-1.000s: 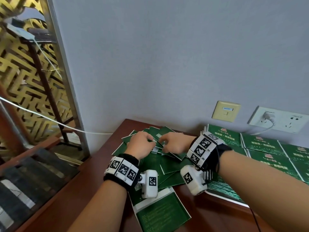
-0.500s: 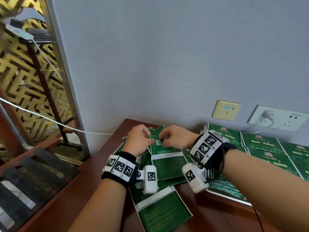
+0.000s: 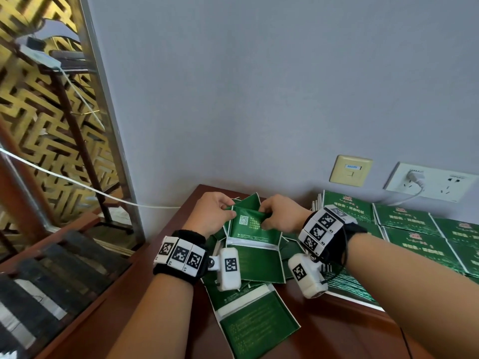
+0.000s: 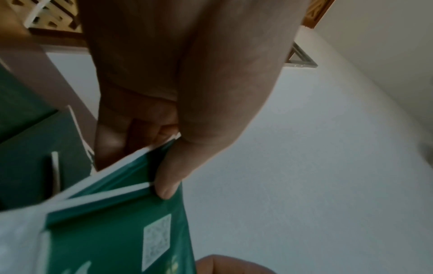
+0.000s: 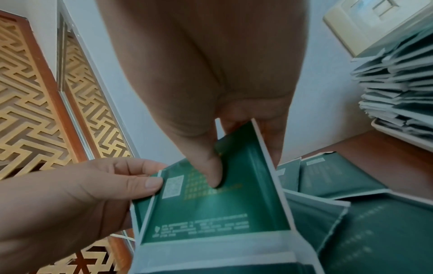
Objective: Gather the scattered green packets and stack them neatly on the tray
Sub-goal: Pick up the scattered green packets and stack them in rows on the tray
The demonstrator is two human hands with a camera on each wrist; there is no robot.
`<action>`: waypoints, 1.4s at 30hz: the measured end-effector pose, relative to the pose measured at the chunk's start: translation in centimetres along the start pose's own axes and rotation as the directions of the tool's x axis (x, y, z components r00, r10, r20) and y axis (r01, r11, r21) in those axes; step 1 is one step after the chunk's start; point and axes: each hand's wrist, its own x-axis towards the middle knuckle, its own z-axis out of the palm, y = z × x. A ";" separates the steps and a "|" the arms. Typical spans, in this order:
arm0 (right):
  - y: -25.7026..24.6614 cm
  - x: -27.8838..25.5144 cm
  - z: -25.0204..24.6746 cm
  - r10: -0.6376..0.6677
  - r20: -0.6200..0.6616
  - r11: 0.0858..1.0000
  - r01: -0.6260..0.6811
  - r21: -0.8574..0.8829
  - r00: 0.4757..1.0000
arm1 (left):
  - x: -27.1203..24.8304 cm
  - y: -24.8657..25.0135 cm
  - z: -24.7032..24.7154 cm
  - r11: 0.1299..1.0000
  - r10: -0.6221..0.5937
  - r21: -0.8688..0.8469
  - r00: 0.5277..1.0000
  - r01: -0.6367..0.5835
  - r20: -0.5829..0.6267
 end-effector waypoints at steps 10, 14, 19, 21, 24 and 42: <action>-1.4 -4.8 -1.2 -0.032 -0.076 0.995 0.039 0.094 0.997 | -4.6 1.4 -1.8 0.997 -0.073 0.003 0.994 0.074 -0.081; -2.3 -7.8 -0.9 -0.042 -0.105 0.988 0.057 0.146 0.994 | -7.6 2.5 -2.8 0.996 -0.078 0.024 0.993 0.080 -0.092; -1.7 -12.5 -0.4 -0.014 -0.110 0.986 0.033 0.166 0.994 | -11.6 3.2 -3.1 0.995 -0.086 0.049 0.994 0.090 -0.072; -1.2 -14.3 -0.1 0.004 -0.107 0.982 0.016 0.189 0.994 | -13.1 3.6 -3.0 0.995 -0.079 0.058 0.994 0.083 -0.069; 0.2 -17.2 0.5 0.053 -0.134 0.976 -0.023 0.218 0.990 | -15.5 4.2 -2.3 0.996 -0.069 0.059 0.996 0.073 -0.063; 9.4 -30.4 2.2 0.192 -0.332 0.939 -0.074 0.337 0.924 | -24.0 6.5 5.0 0.996 0.071 0.052 0.997 -0.073 0.032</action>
